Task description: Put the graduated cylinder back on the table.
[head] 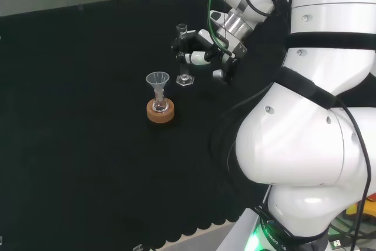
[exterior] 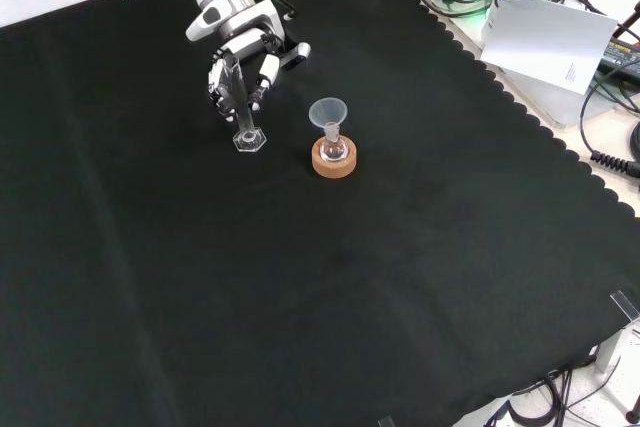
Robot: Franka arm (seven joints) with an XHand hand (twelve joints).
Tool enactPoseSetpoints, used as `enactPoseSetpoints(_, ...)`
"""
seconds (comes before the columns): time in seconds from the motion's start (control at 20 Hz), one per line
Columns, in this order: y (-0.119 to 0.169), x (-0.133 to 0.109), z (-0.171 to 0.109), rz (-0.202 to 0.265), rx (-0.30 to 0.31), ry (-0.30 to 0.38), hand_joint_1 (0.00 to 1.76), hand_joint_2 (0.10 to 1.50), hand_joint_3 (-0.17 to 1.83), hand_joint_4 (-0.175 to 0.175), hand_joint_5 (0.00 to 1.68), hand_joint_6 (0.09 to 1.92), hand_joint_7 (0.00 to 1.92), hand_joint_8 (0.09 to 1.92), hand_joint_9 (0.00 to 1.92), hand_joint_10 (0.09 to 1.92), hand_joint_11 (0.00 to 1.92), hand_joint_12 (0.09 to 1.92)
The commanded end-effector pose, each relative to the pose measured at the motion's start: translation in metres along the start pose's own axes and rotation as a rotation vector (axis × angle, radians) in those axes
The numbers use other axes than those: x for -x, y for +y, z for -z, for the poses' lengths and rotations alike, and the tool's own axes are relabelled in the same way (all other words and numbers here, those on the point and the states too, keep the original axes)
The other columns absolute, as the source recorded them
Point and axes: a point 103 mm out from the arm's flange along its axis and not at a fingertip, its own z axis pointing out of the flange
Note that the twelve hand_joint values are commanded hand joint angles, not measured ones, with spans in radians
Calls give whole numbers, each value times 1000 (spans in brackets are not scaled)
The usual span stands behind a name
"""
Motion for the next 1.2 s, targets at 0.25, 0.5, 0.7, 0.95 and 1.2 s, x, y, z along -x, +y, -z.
enactPoseSetpoints(0.25,1,3,-6,-8,-14,-5,1329,1176,-22,-71,749,840,714,781,973,513,896,939)
enactPoseSetpoints(0.5,1,2,-5,-9,-18,9,1263,1160,-155,-52,726,787,683,686,968,403,842,1019)
enactPoseSetpoints(0.7,0,0,-2,-2,-13,20,1193,1106,-175,-37,686,750,634,646,923,366,724,1109)
enactPoseSetpoints(0.95,0,-3,4,2,-24,20,1113,1042,-175,-38,578,697,561,638,837,372,606,1195)
enactPoseSetpoints(1.2,2,-5,12,-18,-34,6,1041,985,-175,-48,407,553,467,666,708,471,482,1272)
